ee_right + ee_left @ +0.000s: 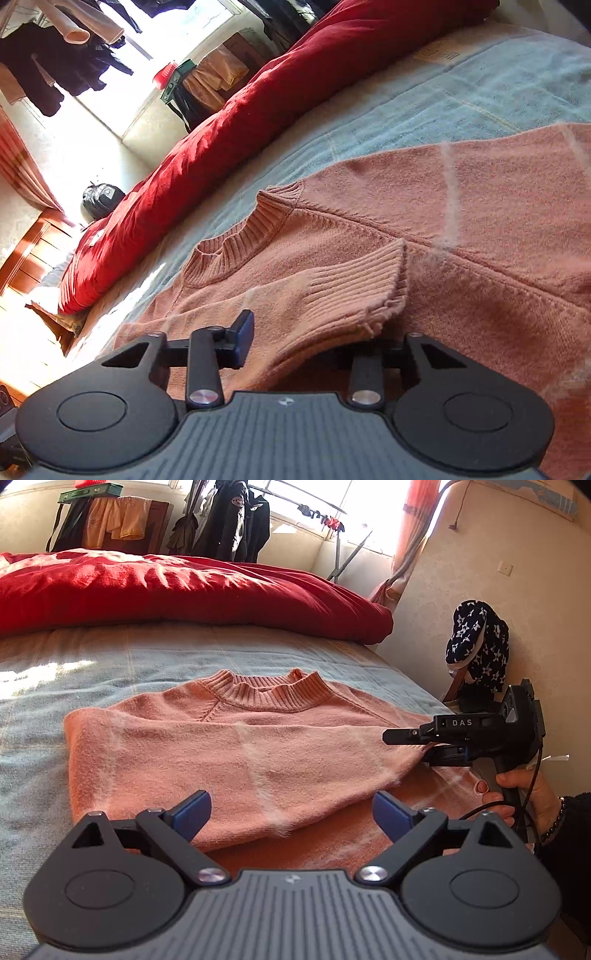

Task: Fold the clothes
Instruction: 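Move the open right tool to the cuff of the other sleeve, then grasp the other sleeve cuff with the right tool and lift it over the body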

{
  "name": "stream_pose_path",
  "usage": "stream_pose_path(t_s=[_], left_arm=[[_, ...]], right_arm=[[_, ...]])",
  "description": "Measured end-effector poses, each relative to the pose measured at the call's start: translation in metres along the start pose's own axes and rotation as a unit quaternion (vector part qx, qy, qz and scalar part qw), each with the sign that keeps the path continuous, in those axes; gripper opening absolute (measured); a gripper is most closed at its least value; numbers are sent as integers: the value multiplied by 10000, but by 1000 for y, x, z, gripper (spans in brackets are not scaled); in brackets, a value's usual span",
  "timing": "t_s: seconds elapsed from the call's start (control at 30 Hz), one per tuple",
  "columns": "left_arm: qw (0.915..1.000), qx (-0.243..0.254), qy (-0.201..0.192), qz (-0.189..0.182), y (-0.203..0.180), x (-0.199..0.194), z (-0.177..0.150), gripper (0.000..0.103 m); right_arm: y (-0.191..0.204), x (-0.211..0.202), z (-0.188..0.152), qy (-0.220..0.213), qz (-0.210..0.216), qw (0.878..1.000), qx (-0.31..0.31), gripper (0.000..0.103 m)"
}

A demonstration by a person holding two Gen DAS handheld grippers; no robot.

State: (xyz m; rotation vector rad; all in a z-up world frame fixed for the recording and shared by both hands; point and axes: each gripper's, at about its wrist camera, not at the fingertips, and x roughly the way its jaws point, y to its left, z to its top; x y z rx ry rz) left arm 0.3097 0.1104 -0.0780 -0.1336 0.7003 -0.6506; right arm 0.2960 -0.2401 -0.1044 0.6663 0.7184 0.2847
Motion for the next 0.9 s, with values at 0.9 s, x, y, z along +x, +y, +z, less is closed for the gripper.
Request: stream_pose_path(t_s=[0.9], left_arm=[[9995, -262, -197, 31, 16, -13, 4, 94]], right_arm=[[-2, 12, 23, 85, -1161, 9889, -926, 28]])
